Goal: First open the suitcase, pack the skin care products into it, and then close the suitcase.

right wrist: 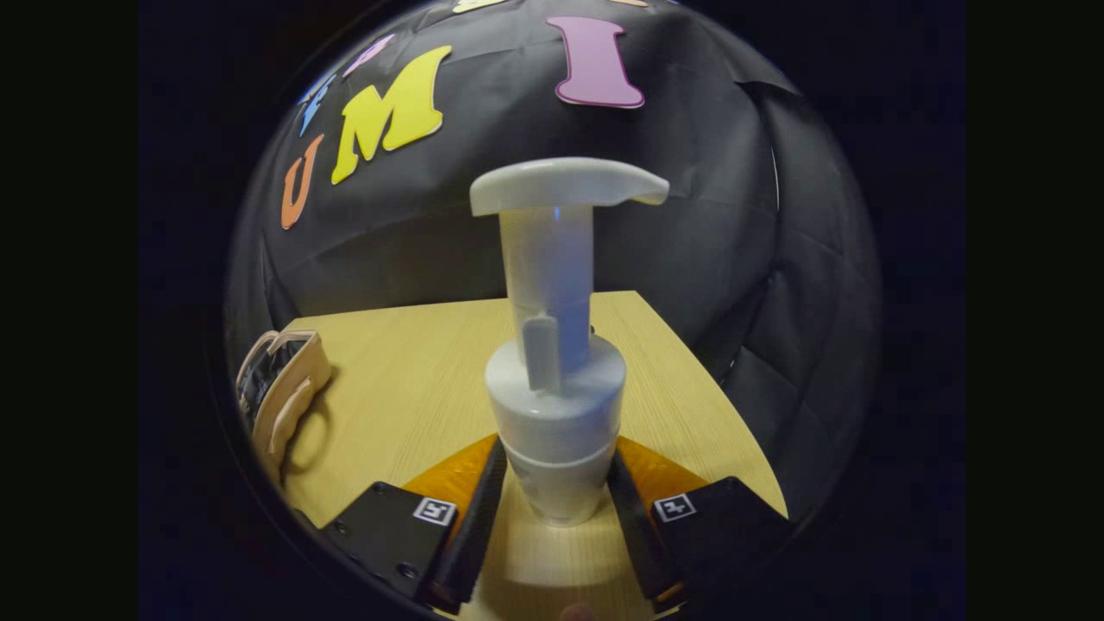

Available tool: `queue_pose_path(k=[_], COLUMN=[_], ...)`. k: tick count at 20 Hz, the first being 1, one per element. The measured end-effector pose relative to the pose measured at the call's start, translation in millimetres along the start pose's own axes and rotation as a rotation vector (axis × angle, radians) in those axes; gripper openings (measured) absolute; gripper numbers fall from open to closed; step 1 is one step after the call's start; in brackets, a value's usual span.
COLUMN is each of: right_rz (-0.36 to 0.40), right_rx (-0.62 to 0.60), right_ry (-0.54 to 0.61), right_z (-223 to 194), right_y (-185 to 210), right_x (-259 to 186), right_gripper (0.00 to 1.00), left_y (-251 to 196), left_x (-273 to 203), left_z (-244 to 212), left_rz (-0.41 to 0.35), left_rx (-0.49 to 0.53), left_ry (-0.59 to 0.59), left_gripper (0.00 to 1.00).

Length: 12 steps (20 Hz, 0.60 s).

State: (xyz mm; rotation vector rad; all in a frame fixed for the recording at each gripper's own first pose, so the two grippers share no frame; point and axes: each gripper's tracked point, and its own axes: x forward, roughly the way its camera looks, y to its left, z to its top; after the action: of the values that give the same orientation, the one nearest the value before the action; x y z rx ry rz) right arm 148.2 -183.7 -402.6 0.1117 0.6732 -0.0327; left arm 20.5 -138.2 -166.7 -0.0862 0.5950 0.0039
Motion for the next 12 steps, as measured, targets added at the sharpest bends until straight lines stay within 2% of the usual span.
queue_pose_path(k=[2,7,9,12], right_rz=[-0.012,-0.026,-0.013,0.052], right_rx=[-0.004,0.0,-0.012,0.004], right_ry=[0.006,0.037,0.026,0.016], right_z=[0,11,24,55], right_y=[-3,-1,4,29], right_x=[1,-24,-46,-92], right_gripper=[0.54,0.49,0.47,0.47], left_y=[16,53,58,71], left_x=[-6,-6,-7,4], left_z=[-1,-4,-3,-7], left_rz=[0.02,0.027,-0.003,-0.082], left_rx=[-0.03,-0.047,-0.057,-0.018], left_ry=[0.005,0.015,0.015,0.026], left_gripper=[0.46,0.46,0.46,0.46])
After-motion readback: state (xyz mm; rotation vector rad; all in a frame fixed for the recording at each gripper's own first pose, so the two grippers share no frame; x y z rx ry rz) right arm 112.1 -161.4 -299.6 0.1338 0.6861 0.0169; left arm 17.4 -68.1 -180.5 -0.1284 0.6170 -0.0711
